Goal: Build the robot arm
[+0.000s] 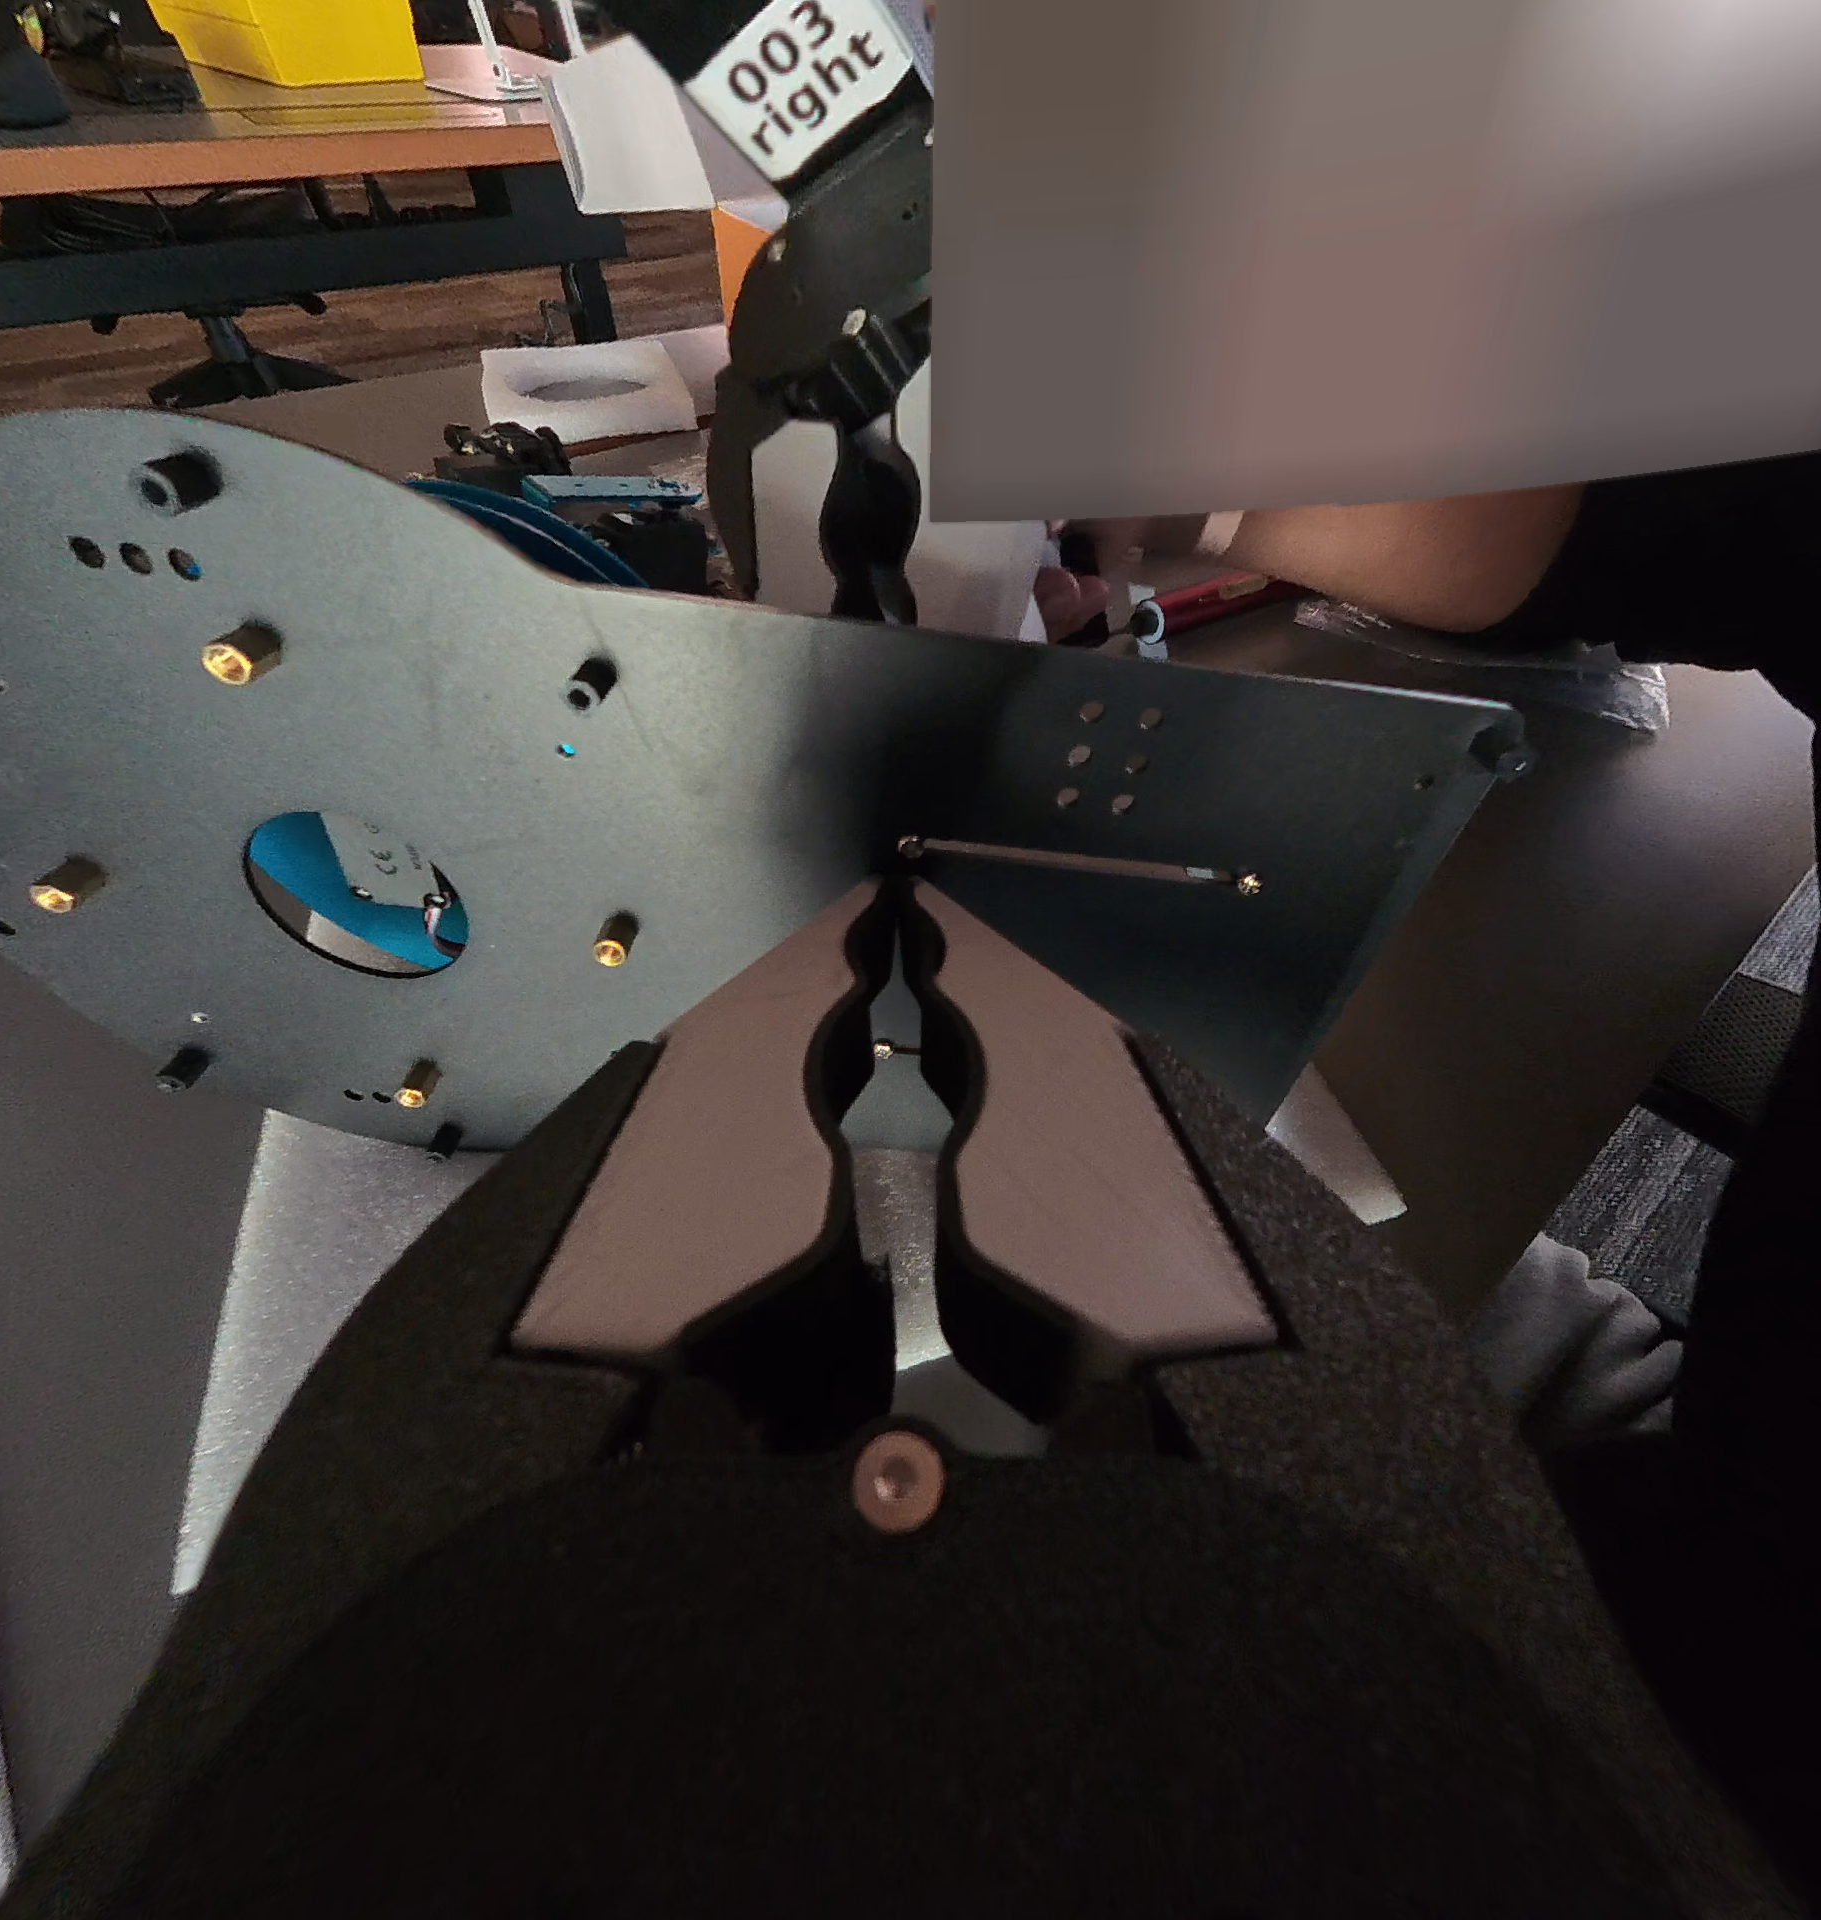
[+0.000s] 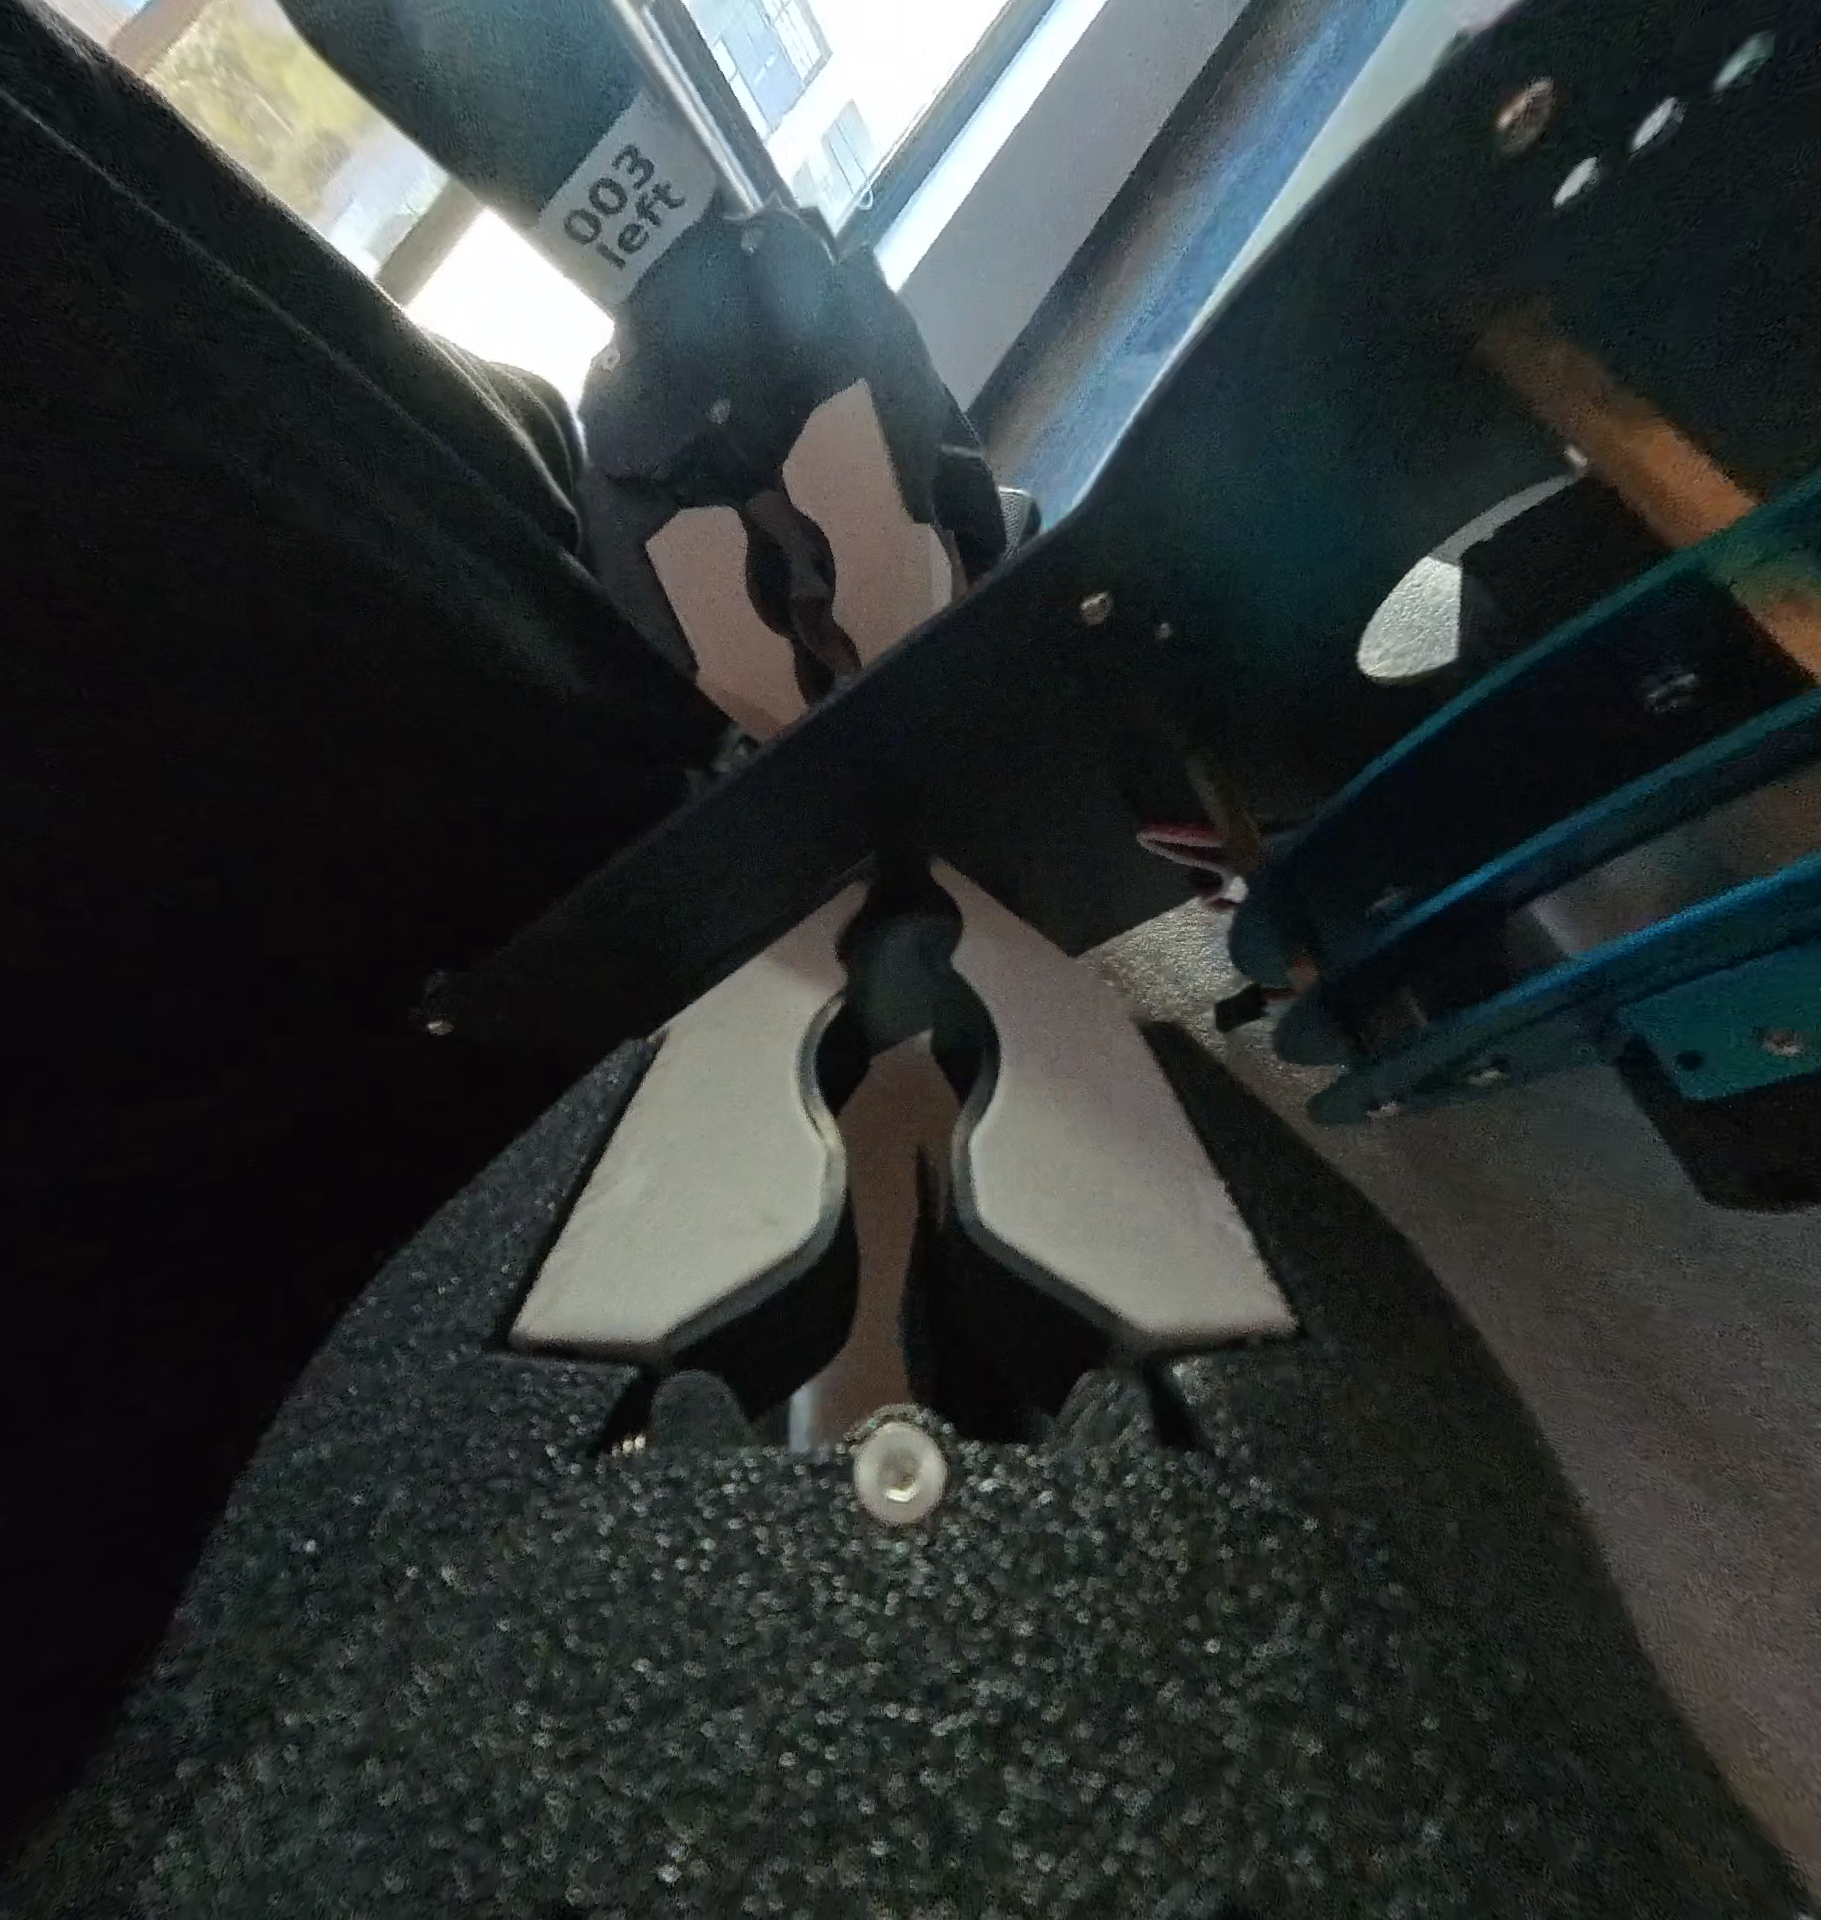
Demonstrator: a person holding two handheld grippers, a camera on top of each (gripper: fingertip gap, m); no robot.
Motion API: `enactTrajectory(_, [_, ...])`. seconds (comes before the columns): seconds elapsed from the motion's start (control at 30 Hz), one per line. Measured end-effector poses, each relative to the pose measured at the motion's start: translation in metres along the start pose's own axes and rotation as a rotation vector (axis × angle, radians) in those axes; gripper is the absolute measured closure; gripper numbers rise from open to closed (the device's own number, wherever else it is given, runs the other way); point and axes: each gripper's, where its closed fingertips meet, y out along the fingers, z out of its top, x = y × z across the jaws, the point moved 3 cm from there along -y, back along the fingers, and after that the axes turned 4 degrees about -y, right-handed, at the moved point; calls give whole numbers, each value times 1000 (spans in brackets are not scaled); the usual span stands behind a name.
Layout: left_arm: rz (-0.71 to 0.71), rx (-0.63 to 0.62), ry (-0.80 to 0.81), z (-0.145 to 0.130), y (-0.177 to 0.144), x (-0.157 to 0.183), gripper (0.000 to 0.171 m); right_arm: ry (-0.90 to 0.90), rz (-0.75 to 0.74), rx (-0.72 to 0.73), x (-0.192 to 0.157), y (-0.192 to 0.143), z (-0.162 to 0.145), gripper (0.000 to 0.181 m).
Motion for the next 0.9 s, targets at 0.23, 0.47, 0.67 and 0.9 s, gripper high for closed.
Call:
enactTrajectory(0.23, [-9, 39, -55, 3, -17, -4, 160, -149, -197, 1, 4, -32, 20, 167])
enactTrajectory(0.47, [289, 99, -93, -6, -127, -71, 154, -468, -598, 275, -35, -99, 84, 146])
enactTrajectory(0.67, [547, 104, -91, -54, -230, -131, 146, -451, -914, 373, -82, -78, 87, 120])
enactTrajectory(0.9, [652, 288, -198, -87, -282, -140, 147, -394, -1007, 619, -137, 53, 107, 132])
